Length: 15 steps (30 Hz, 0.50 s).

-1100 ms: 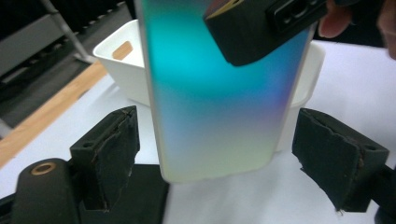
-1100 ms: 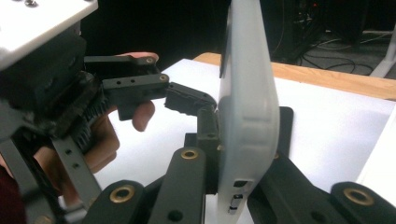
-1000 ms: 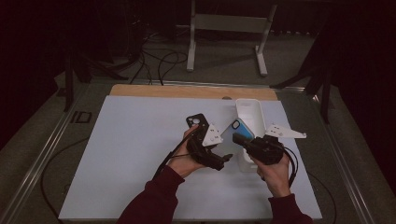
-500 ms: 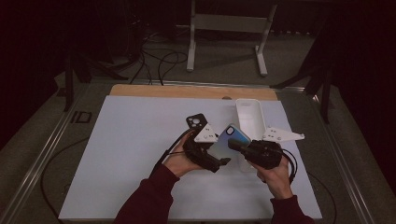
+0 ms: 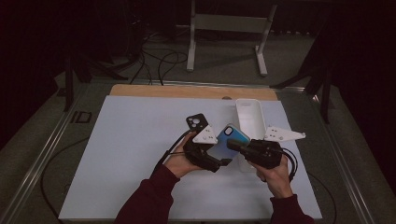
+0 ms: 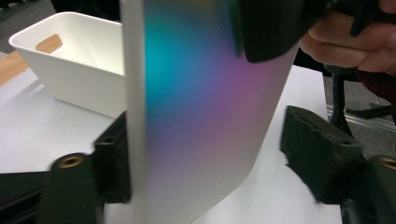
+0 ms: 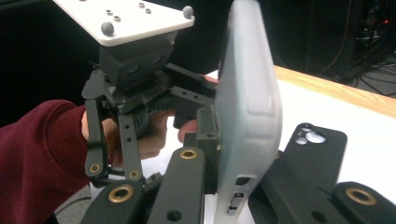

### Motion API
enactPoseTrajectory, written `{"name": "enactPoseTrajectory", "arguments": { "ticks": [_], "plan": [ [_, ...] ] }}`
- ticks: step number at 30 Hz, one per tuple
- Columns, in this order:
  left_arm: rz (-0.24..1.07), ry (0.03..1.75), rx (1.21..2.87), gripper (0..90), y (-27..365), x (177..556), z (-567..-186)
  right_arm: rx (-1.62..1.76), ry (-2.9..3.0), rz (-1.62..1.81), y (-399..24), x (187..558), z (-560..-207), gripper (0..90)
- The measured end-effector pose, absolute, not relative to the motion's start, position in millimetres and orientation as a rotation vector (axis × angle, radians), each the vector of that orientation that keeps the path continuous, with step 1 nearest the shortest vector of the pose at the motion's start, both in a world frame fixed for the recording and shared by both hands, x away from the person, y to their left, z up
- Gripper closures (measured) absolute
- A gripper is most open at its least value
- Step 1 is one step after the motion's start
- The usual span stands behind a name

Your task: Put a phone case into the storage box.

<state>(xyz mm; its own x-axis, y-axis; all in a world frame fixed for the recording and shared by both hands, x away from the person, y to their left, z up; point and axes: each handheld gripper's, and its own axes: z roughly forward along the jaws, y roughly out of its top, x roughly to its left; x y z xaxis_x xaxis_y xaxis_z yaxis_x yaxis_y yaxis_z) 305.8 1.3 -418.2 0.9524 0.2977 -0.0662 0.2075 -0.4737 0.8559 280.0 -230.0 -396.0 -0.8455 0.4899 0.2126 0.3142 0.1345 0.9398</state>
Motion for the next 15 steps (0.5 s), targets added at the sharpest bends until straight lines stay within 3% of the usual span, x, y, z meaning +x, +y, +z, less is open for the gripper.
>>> {"name": "enactPoseTrajectory", "arguments": {
  "ticks": [6,9,10,15],
  "plan": [
    [0.131,0.338,2.07,48.5,5.5,304.6,-422.0,0.788,2.269,1.769,-233.0,280.1,-395.3,82.2],
    [0.132,0.334,2.069,52.5,6.1,304.3,-422.2,0.79,2.268,1.768,-234.3,280.7,-395.6,79.1],
    [0.132,0.333,2.068,58.2,6.1,304.2,-422.3,0.795,2.251,1.74,-235.3,281.2,-395.8,71.9],
    [0.135,0.316,2.066,71.5,5.7,303.2,-423.0,0.819,2.239,1.717,-235.8,282.6,-395.8,54.0]
  ]
}}
